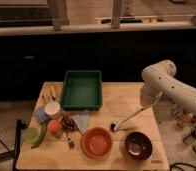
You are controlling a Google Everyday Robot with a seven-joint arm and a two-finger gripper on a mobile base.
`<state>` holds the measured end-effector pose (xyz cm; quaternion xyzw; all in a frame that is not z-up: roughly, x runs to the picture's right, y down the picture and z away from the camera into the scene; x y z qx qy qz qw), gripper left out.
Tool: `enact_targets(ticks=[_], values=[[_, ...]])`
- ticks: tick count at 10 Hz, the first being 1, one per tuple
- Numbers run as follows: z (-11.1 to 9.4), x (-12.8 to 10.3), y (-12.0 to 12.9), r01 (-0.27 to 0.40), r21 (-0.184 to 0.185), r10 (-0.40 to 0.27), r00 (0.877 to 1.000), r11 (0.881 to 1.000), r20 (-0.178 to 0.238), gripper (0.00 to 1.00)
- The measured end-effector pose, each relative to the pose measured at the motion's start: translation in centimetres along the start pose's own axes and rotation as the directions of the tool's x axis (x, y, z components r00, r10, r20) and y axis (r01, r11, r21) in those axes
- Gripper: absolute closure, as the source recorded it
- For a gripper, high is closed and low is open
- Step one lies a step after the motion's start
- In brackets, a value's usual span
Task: Wipe red bowl with brush
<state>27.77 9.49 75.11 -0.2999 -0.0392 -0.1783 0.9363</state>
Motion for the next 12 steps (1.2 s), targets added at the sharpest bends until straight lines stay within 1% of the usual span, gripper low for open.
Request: enact_targets(ticks=[1,2,7,9,11,12], values=[[-0.9,0.0,0.0,0.001,0.022,-0.002,1.0,1.0,0.022,1.0],[-1.6,0.0,-0.1,0.003,0.04,-0.005,0.999,0.999,0.032,1.0],[-4.0,-0.6,-0.5,0.031,0.103,-0.036,0.998,0.994,0.049,1.0],[-5.0,-1.7,-0.7,0.083,0.117,-0.089,0.995,0.99,0.044,1.0],[-5.8,-3.1,-0.9,0.138,0.125,-0.143,0.989,0.983,0.033,1.0],[-6.6,-4.0,-0.9,0.175,0.131,-0.18,0.983,0.976,0.024,1.0]])
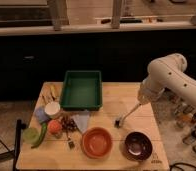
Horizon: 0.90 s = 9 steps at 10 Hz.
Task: Wipe red bowl with brush
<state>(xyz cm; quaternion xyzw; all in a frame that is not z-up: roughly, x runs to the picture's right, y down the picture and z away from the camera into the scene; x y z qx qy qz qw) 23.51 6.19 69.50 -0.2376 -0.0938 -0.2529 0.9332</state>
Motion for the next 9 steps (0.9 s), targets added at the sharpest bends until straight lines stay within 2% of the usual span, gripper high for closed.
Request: enact_targets(ticks=[3,9], values=[[-1.0,-2.1,-1.1,0.078,-0.002,-0.078,0.997,0.997,-0.018,1.0],[0.8,-3.1,-1.5,0.111,-0.06,-0.113,0.993,0.992,-0.019,1.0]])
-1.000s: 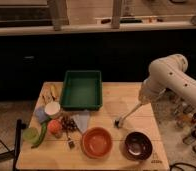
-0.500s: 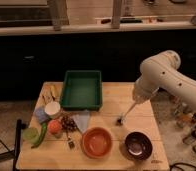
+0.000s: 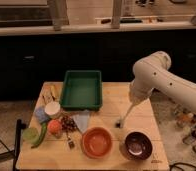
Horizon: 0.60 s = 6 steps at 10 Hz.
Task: Wipe red bowl with brush
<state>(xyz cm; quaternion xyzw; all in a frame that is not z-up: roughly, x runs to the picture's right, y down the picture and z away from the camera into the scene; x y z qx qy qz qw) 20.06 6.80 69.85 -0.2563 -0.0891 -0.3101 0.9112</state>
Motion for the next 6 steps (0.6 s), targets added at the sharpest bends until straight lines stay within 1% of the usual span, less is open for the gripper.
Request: enact_targets(ticks=[1,3,5,6], values=[[0.5,-0.1,-0.1,0.002,-0.008,-0.002,1.0,1.0,-0.002,1.0],[1.1,-0.3,-0.4,0.006,-0.006,-0.006,1.0,1.0,-0.003,1.0],[1.1,-0.3,-0.3,0.006,-0.008,-0.006,1.0,1.0,-0.002,0.98],[1.8,-0.4,-0.7,0.009,-0.019,-0.009,1.0,1.0,-0.009,0.84]])
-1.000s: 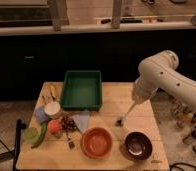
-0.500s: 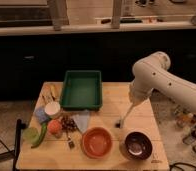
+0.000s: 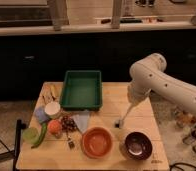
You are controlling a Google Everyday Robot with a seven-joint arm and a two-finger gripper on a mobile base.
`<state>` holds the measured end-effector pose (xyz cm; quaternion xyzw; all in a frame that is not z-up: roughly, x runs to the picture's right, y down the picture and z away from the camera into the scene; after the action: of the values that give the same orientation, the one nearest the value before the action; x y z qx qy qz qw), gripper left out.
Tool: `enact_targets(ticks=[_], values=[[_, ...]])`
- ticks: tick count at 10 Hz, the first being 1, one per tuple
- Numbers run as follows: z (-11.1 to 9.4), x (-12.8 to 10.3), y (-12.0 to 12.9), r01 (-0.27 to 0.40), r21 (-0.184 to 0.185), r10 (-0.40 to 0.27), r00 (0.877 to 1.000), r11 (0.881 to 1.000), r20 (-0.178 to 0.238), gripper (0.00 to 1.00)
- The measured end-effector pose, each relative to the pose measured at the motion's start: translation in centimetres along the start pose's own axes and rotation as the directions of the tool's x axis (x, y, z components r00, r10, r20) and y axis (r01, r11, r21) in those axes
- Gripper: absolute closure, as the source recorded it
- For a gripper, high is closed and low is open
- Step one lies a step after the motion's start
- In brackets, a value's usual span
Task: Wipe red bowl with brush
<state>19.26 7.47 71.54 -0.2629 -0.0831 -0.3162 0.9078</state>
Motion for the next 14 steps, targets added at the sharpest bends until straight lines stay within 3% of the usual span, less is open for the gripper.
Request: enact_targets(ticks=[4,6,8,14], values=[[0.8,-0.2,0.0,0.001,-0.018,-0.001,1.0,1.0,0.004,0.39],[3.3,-1.0,-0.6,0.007,-0.045,-0.006,1.0,0.999,0.015,0.22],[5.2,-1.2,-0.8,0.006,-0.067,-0.005,1.0,0.998,0.012,0.2],[5.8,-0.8,-0.6,-0.03,-0.082,0.03,1.0,0.996,0.006,0.2]])
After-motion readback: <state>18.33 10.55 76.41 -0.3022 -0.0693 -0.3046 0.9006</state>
